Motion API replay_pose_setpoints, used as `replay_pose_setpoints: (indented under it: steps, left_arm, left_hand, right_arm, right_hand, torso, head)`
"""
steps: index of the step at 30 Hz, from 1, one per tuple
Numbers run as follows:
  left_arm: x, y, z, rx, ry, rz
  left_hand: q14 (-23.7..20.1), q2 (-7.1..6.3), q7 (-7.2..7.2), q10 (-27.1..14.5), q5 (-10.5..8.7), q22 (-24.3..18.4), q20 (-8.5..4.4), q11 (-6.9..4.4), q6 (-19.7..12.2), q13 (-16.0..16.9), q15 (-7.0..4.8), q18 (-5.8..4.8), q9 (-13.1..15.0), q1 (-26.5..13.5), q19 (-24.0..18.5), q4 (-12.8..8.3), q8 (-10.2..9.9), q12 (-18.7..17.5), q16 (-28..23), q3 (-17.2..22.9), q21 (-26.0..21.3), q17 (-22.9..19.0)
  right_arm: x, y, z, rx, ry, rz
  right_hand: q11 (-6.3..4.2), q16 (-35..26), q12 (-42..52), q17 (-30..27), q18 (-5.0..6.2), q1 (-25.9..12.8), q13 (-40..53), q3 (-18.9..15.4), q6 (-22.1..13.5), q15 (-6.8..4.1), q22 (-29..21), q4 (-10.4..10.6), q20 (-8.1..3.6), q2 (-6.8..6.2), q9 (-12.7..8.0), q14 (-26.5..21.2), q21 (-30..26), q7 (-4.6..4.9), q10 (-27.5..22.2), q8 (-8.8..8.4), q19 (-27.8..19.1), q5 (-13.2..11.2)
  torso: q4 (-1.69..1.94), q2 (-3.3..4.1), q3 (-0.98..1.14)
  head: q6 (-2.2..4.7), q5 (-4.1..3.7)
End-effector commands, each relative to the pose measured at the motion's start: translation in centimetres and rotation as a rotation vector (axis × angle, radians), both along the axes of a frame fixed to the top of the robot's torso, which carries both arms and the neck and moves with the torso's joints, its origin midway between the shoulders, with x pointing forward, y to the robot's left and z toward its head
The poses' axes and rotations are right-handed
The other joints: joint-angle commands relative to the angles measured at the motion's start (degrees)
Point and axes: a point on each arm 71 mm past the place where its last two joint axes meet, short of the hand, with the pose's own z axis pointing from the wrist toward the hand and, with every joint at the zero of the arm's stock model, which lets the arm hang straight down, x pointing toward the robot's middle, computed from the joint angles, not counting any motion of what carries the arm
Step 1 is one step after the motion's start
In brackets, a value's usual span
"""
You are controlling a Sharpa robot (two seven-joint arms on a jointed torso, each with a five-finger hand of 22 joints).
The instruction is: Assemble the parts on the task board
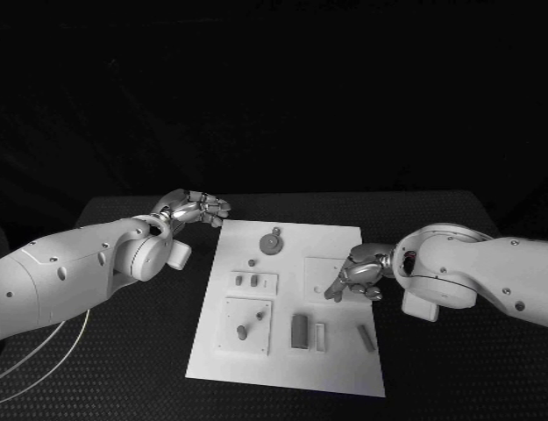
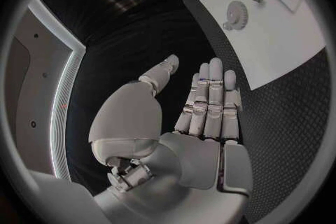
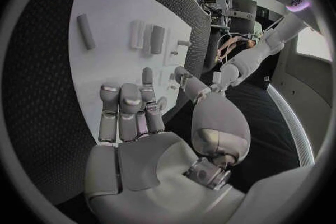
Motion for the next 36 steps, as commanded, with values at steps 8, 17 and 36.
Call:
replay_pose_setpoints:
  steps: [8, 17, 36]
  left_arm:
    - [-0.1, -0.3, -0.2, -0.004, 0.002, -0.018]
    - [-0.1, -0.4, -0.4, -0.004, 0.004, -0.022]
    - [-0.2, -0.3, -0.5, -0.003, 0.009, -0.025]
  left_hand:
    - [0.3, -0.47, -0.12, 2.5, -0.24, 0.4, 0.15, -1.11, -0.1, 0.6, 0.01, 0.65, -0.1, 0.0, 0.4, 0.2, 0.4, 1.2, -0.6, -0.2, -0.6, 0.7]
    - [0.4, -0.50, -0.14, 2.9, -0.23, 0.5, 0.14, -1.35, -0.1, 0.9, 0.00, 0.64, -0.2, 0.1, 0.5, 0.1, 0.5, 1.7, -0.7, -0.3, -0.7, 0.9]
    - [0.4, -0.45, -0.14, 2.7, -0.25, 0.5, 0.15, -1.33, -0.1, 1.0, 0.01, 0.63, -0.2, 0.0, 0.5, 0.2, 0.5, 1.9, -0.8, -0.4, -0.7, 1.0]
  right_arm:
    - [-0.2, -2.4, -0.1, -0.129, -0.058, 0.092]
    - [-1.6, -3.1, -1.3, -0.274, -0.068, 0.147]
    - [-3.5, -2.9, -4.1, -0.339, -0.033, 0.151]
  right_hand:
    - [0.11, -0.6, -0.5, 0.3, 3.14, 4.9, 0.2, -1.3, -0.1, 0.00, -0.1, -1.6, 0.21, -0.16, 0.3, 0.1, -0.1, 0.38, 0.4, -0.01, -0.3, 2.6]
    - [0.16, -0.9, -0.9, 0.5, 3.14, 4.7, 0.3, -2.1, 0.1, 0.11, -0.2, -0.5, 0.73, -1.50, 0.4, 0.0, -0.3, 0.40, 0.3, -0.06, -0.5, 0.6]
    - [-0.63, -0.8, -1.1, 0.7, 3.14, 1.2, 0.4, -3.4, 2.4, -0.46, -0.1, 2.6, 0.77, -0.57, 0.7, 0.7, 0.1, -0.45, 1.5, 0.72, -0.2, 0.0]
  torso:
    - [-0.16, -0.03, 0.00]
    - [-0.41, -0.17, 0.06]
    - [-0.14, -0.02, -0.02]
  head:
    - [0.09, -0.71]
    - [-0.26, -1.27]
    - [-0.99, -1.51]
